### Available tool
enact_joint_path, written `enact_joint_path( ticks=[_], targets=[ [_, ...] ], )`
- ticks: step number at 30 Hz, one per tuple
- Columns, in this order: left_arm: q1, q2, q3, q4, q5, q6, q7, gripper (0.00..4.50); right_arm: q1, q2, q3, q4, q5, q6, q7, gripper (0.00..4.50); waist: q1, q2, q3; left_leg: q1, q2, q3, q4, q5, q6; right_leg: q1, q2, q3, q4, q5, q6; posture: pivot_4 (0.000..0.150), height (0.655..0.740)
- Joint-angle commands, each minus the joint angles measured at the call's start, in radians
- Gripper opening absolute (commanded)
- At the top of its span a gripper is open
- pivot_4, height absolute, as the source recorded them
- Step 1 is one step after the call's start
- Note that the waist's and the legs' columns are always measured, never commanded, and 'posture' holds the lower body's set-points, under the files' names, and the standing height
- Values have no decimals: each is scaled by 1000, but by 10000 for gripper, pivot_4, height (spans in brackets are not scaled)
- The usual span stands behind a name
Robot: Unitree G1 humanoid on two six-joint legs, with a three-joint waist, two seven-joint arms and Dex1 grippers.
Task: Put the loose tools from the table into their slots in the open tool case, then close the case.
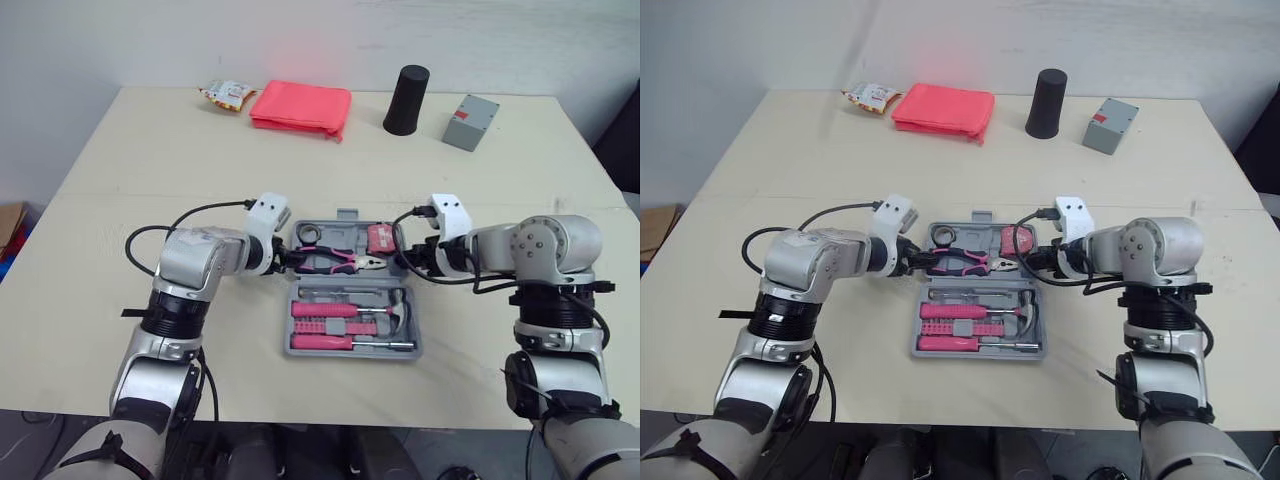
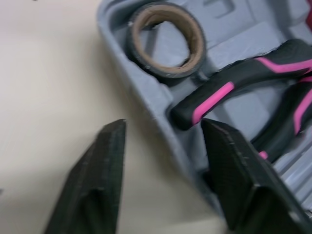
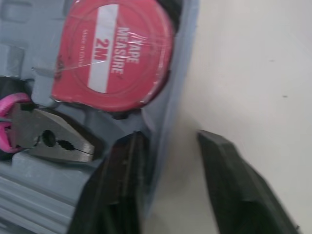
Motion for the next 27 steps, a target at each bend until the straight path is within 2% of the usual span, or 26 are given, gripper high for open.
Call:
enact_joint_path(
  ticks=[1, 2, 3, 7, 15, 19, 23, 24, 27],
  targets=[
    [36, -47, 27, 11, -28, 17, 4, 9716, 29, 48, -68, -47, 20, 6, -29, 2268, 2, 0, 0, 0, 0, 0, 0, 0, 0, 0, 0, 0, 0, 0, 0, 1500, 7400],
    [43, -48, 26, 7, -28, 15, 4, 5264, 39, 61, -84, -68, 22, 6, -33, 0, 2, 0, 0, 0, 0, 0, 1, 0, 0, 1, 0, 0, 0, 0, 0, 1500, 7400],
    [48, -50, 29, 3, -27, 8, 4, 2977, 47, 72, -96, -90, 22, 6, -33, 0, 2, 0, 0, 1, 0, 0, 1, 0, 0, 1, 0, 0, 0, 0, 0, 1500, 7400],
    [76, -42, 52, -19, -20, -95, -6, 2568, 97, 83, -91, -213, -4, -53, -7, 0, 1, 1, -1, 3, 0, 0, 1, 0, 0, 2, 0, 0, 1, 0, 0, 1500, 7400],
    [155, -21, 44, -24, 37, -590, -72, 2554, 311, 12, 17, -343, -121, -554, 139, 0, 6, 1, -1, 2, -1, 0, 2, 0, 0, 3, 0, 0, 1, 0, 0, 1500, 7400],
    [197, -6, 19, 28, 109, -891, -86, 2554, 464, -76, 141, -286, -325, -1034, 246, 0, 8, 1, -1, 1, -3, 0, 0, 0, 0, 3, 1, 0, -3, 0, 0, 1500, 7400],
    [272, 20, -11, 87, 184, -1298, -127, 2554, 579, -121, 189, -100, -504, -1642, 295, 0, 8, 0, 0, 1, -3, 0, -2, 0, 0, 4, 0, 0, -6, 1, 1, 1500, 7400],
    [296, 31, -21, 100, 192, -1401, -158, 2554, 600, -138, 204, -58, -542, -1759, 305, 0, 7, 0, 0, 1, -2, 0, -1, 0, 1, 4, 0, 0, -6, 1, 1, 1500, 7400],
    [356, 86, -44, 175, 308, -1664, -108, 2554, 639, -177, 243, 84, -649, -1994, 283, 0, 4, 0, 0, 2, -2, 0, -1, -1, 2, 5, 0, 0, -7, 1, 2, 1500, 7400]
  ],
)
